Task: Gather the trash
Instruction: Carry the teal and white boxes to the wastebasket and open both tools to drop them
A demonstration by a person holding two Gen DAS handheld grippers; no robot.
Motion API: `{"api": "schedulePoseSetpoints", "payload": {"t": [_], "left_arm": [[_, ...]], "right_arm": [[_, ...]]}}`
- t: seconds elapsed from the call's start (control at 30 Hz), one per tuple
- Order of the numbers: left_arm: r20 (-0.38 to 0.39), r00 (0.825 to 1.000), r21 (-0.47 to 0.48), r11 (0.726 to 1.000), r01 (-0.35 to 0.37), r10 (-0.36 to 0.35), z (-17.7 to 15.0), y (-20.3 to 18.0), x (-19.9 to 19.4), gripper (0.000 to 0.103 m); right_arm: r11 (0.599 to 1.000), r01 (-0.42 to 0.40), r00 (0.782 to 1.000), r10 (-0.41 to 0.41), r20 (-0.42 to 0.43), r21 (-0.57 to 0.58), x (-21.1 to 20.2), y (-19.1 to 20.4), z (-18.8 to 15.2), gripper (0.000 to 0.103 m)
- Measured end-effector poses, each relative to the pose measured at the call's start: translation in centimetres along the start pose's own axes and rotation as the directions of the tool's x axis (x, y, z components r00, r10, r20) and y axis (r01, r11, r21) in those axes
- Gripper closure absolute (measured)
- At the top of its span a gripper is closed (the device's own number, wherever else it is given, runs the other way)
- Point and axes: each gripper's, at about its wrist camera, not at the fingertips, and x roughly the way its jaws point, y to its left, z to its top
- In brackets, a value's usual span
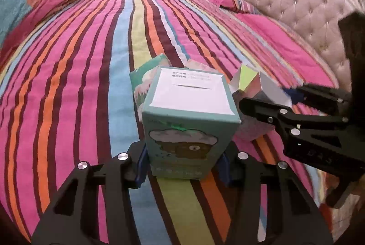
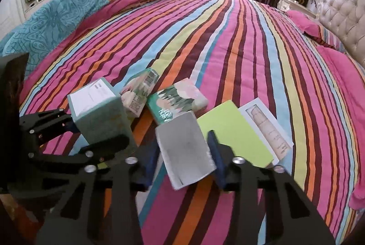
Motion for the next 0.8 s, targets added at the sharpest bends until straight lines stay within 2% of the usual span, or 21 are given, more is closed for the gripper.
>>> {"api": "schedulePoseSetpoints", "payload": {"t": [0.3, 0.47, 0.8], "left_arm": [[0.046, 0.999, -0.014, 1.0, 0.014, -0.014, -2.5, -0.1, -4.0, 0.055], [0.049, 0.998, 0.011, 0.999, 0.03, -0.031, -4.6, -1.1, -6.9, 0.055], [0.026, 0.998, 0.036, 0.998, 0.048, -0.049, -10.6, -3.4, -11.9, 0.055]], "right_arm": [[0.972, -0.109, 0.993, 0.099, 0.058, 0.209, -2.8, -2.0, -2.7, 0.07], [0.958, -0.14, 0.988, 0.119, 0.098, 0.249, -5.8, -1.9, -5.0, 0.07], [0.932, -0.156, 0.984, 0.118, 0.134, 0.326, -11.7, -1.2, -11.6, 0.07]]}}
